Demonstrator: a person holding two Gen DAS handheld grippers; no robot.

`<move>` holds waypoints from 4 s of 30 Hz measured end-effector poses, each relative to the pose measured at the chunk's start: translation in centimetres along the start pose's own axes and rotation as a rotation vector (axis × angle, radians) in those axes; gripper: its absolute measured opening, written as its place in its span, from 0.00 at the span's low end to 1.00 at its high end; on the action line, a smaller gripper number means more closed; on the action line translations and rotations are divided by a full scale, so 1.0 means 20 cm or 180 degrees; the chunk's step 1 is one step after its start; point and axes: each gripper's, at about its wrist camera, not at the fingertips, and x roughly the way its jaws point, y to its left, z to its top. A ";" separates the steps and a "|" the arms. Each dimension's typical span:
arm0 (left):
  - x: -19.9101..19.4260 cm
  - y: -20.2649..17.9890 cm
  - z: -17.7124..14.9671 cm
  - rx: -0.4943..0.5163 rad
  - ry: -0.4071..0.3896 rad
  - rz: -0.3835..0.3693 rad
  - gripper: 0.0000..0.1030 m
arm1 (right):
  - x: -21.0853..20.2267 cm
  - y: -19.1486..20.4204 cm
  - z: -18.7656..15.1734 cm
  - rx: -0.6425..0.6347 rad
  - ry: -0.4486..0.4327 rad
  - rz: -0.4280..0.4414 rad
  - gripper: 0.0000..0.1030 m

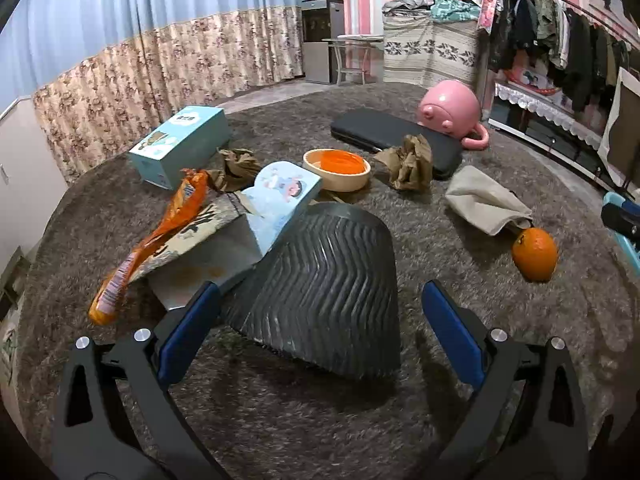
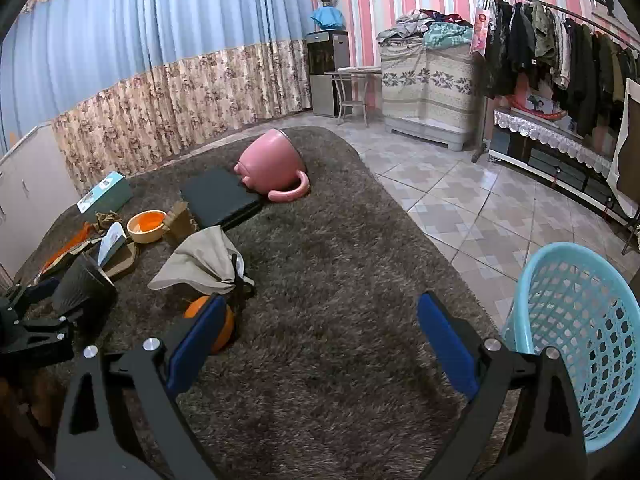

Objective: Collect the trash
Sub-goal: 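Grasp the black ribbed object with the left gripper, then grasp the whole orange with the right gripper, then drop the black object into the basket with the left gripper while the right gripper drops the orange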

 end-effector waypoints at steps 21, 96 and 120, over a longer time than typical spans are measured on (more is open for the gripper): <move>-0.10 0.12 -0.10 -0.0302 -0.0016 -0.0220 0.74 | 0.14 0.36 -0.12 -0.0697 0.0173 0.0350 0.77; -0.13 -1.96 0.30 0.1011 -0.0590 -0.1856 0.69 | -0.43 -1.42 -0.16 0.1345 -0.0304 -0.1382 0.34; -0.07 -1.60 0.47 0.0623 -0.0689 -0.1260 0.95 | -0.38 -1.36 -0.11 0.1282 -0.0314 -0.1259 0.35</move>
